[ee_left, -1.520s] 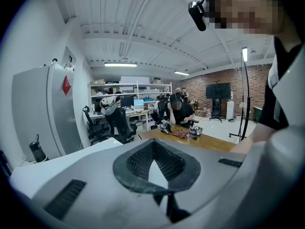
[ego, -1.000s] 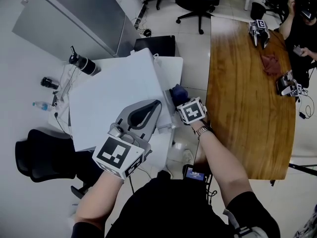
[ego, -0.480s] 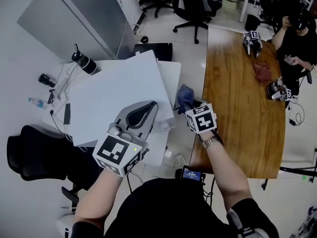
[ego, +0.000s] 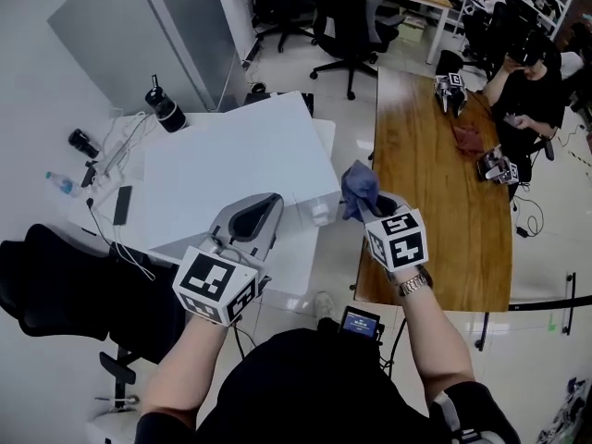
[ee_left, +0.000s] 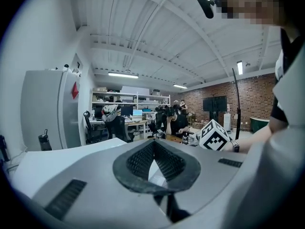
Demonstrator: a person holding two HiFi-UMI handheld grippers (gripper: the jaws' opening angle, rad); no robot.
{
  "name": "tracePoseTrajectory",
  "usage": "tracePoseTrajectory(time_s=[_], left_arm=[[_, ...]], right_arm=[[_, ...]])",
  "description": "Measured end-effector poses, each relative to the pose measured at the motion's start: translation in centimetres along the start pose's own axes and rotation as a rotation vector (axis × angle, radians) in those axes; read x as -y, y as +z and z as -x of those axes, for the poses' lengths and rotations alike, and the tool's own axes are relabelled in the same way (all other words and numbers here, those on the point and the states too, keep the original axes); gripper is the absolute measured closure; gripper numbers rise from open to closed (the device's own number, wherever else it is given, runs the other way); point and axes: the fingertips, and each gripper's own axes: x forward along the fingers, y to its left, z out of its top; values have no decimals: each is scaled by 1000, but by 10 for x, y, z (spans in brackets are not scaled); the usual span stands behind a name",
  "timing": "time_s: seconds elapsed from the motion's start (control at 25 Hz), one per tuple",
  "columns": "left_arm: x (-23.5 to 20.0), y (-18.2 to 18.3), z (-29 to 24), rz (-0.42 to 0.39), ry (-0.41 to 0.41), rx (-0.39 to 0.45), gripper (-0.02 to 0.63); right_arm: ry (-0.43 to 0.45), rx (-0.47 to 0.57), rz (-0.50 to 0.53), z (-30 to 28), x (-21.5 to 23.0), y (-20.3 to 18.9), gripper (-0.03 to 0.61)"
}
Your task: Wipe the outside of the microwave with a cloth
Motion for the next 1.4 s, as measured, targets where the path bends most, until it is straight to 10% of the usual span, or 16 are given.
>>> tracePoseTrajectory(time_s=[0.48, 1.4], left_arm=[[-33, -29, 141, 62, 118, 46, 609], [-98, -95, 342, 145, 420, 43, 609]], right_arm=[[69, 58, 134, 74, -149, 11, 517], [482, 22, 414, -9, -444, 4, 517]])
